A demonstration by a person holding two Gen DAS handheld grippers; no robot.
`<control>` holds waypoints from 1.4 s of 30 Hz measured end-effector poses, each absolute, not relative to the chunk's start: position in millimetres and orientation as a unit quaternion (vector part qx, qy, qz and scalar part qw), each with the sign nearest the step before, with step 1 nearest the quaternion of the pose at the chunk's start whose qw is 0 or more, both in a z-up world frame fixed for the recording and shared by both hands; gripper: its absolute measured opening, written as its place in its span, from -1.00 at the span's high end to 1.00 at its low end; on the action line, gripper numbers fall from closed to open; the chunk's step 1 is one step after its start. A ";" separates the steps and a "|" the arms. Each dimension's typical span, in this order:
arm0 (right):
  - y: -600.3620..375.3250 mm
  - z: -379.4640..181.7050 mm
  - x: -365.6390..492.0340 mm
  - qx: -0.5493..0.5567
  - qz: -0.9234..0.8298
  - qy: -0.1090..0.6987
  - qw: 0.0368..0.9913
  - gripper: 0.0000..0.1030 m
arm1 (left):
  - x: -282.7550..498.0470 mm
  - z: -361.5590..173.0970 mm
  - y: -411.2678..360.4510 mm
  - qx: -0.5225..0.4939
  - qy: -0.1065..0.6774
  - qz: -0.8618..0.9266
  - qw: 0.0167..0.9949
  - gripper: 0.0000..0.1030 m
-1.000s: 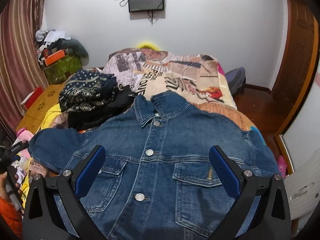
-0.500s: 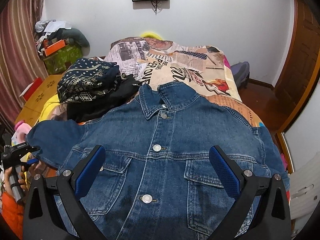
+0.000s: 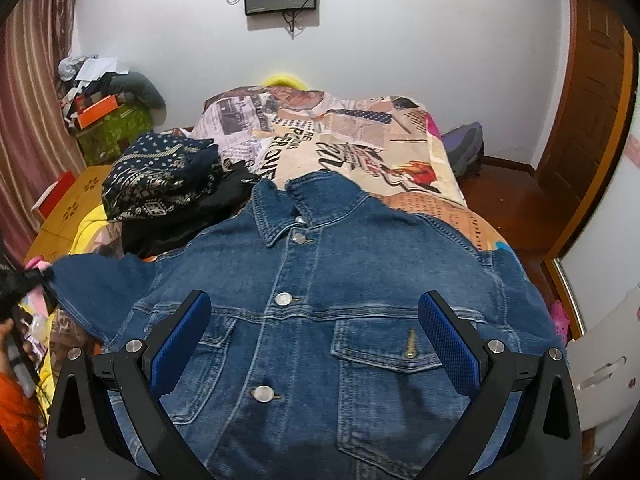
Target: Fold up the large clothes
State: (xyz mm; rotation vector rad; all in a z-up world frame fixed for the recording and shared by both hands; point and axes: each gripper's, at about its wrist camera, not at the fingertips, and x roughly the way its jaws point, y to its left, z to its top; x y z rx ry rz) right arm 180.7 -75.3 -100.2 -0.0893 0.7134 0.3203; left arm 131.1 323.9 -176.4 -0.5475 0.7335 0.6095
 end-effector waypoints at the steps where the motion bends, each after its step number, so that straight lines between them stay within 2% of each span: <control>1: -78.2 -99.7 180.7 -0.043 0.154 0.345 0.925 -0.99 | 135.1 -163.3 316.0 -0.256 0.337 0.275 0.863 0.91; 7: -96.1 -98.3 180.0 -0.044 0.142 0.335 0.931 -0.99 | 159.2 -96.1 242.2 -0.212 0.283 0.176 0.919 0.95; 12: -112.6 -98.5 180.0 -0.042 0.139 0.330 0.933 -0.99 | 186.2 -72.3 173.7 -0.194 0.275 0.084 0.938 0.95; 16: -123.1 -98.6 179.8 -0.042 0.140 0.327 0.934 -1.00 | 208.6 -82.6 119.2 -0.154 0.307 0.031 0.939 0.95; 21: -130.1 -103.4 180.5 -0.048 0.142 0.333 0.931 -1.00 | 234.6 -132.3 58.9 -0.126 0.404 -0.038 0.905 0.95; 28: -133.4 -113.5 178.3 -0.053 0.149 0.350 0.923 -1.00 | 222.8 -175.5 28.0 -0.104 0.470 -0.074 0.874 0.93; 34: -128.6 -116.0 178.7 -0.052 0.158 0.355 0.920 -1.00 | 207.9 -202.4 17.7 -0.074 0.502 -0.080 0.858 0.75; 36: -126.3 -115.9 178.7 -0.056 0.160 0.356 0.919 -1.00 | 203.2 -198.0 17.4 -0.066 0.503 -0.079 0.858 0.59; 38: -123.2 -114.9 179.3 -0.059 0.164 0.358 0.917 -1.00 | 197.6 -191.5 18.3 -0.060 0.495 -0.074 0.864 0.19; 42: -116.3 -108.6 177.4 -0.062 0.177 0.352 0.917 -1.00 | 185.2 -169.9 28.5 -0.051 0.466 -0.065 0.881 0.12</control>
